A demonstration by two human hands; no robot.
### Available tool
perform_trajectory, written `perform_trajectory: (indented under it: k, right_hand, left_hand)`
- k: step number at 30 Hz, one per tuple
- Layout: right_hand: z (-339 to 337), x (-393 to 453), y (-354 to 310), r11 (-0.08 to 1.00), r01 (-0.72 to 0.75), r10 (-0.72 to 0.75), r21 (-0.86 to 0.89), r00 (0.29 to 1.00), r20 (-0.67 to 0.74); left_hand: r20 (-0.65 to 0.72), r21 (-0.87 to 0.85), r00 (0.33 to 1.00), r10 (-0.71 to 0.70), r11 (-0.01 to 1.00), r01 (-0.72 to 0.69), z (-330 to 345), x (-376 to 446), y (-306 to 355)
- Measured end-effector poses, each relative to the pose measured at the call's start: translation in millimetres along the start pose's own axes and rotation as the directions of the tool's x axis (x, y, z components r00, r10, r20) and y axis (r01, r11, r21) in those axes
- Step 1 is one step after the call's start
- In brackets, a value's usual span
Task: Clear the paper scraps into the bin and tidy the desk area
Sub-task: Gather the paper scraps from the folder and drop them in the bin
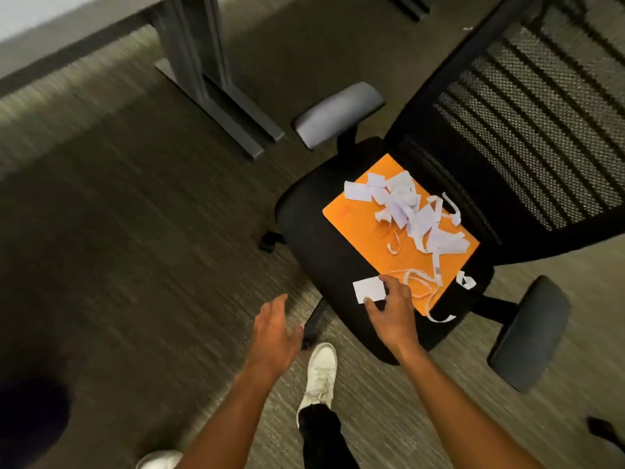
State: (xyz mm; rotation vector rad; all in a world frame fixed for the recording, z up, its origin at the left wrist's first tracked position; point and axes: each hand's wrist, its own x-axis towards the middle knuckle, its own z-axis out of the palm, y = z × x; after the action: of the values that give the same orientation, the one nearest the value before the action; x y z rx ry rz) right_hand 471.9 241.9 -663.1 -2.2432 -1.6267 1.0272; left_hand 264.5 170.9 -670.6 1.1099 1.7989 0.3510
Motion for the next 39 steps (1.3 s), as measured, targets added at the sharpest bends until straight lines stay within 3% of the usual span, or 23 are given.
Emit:
perform_trajectory:
  k: [6,11,17,20,24,28,33,39]
  right_hand:
    - [-43,40,81,0.972,-0.235,0.229,-0.025,0.964,-0.136]
    - [-52,66,115,0.922,-0.383,0.372,-0.062,0.918,-0.14]
    - [-47,95,122,0.909,-0.415,0.412,-0.03,0.908,-0.072]
    - [-45,104,117,0.899,-0.438,0.434,-0.032,0.897,-0.079]
    - [-35,110,106,0.907,-0.383,0.367,-0.176,0.923,-0.116]
    - [-24,114,93,0.945,-0.287,0.277,-0.158,0.957,-0.081]
    - [-23,118,91,0.988,-0.151,0.151,0.021,0.988,-0.009]
    - [-56,146,92,0.966,-0.07,0.134,0.248,0.958,-0.253]
  left_hand:
    - [0.066,0.088,0.997,0.033,0.995,-0.039,99,38,61]
    - [0.046,0.351,0.997,0.057,0.934,-0.07,154,66,94]
    - [-0.056,0.55,0.991,0.121,0.832,-0.071,184,95,109]
    - [-0.043,0.593,0.985,0.167,0.797,-0.109,187,103,107]
    - [0.036,0.582,0.983,0.179,0.796,-0.166,182,105,104]
    - [0.109,0.546,0.983,0.146,0.818,-0.182,169,103,98]
    - [0.061,0.484,0.987,0.145,0.861,-0.157,141,112,94]
    - [-0.056,0.487,0.964,0.261,0.85,-0.202,100,152,119]
